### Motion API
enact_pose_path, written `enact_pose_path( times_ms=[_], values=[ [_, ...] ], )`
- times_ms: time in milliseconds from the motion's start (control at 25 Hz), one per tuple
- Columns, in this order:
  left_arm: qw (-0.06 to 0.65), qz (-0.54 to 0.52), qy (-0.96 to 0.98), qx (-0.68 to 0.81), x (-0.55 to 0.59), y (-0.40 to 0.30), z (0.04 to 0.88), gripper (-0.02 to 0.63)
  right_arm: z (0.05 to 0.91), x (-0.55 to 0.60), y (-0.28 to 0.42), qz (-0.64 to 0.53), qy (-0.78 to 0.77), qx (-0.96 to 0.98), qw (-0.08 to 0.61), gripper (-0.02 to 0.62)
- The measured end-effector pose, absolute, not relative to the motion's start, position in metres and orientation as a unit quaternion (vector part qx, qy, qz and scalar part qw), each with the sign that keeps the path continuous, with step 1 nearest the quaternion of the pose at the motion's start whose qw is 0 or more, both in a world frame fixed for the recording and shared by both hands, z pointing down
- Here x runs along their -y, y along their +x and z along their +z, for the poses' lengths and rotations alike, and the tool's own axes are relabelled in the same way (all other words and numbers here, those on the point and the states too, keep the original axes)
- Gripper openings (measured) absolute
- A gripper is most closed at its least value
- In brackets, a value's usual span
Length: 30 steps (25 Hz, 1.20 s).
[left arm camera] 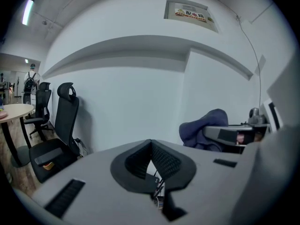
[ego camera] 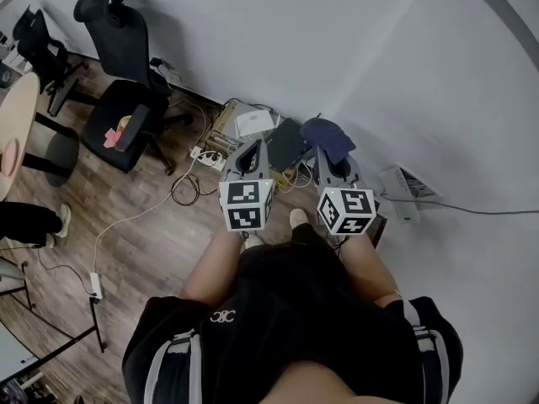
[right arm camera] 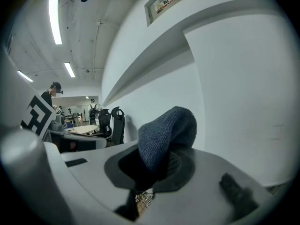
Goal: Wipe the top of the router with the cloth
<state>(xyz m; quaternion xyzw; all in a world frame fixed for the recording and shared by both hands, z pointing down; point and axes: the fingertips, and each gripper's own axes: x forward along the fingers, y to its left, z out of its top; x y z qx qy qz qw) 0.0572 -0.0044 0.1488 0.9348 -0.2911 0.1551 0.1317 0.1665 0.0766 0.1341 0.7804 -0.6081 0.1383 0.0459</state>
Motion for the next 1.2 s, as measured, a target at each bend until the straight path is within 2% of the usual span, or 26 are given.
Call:
enact_pose_path(
  times_ms=[480,720,1200],
  values=[
    [0.187,0.191,0.89,0.368,0.03,0.072,0.212,0.011,0.189,-0.018,0.193,0.185,0.677,0.703,0.117,0.044],
    [0.243,0.229,0.851,0.406,0.034,0.065,0.28,0.011,0.247,0.009,0.199,0.233,0.624,0.73,0.151,0.044],
    [0.297,0.271,0.788,0.466,0.044,0.038,0.384,0.011,0.373,0.052,0.182,0.301,0.518,0.767,0.228,0.044]
  ],
)
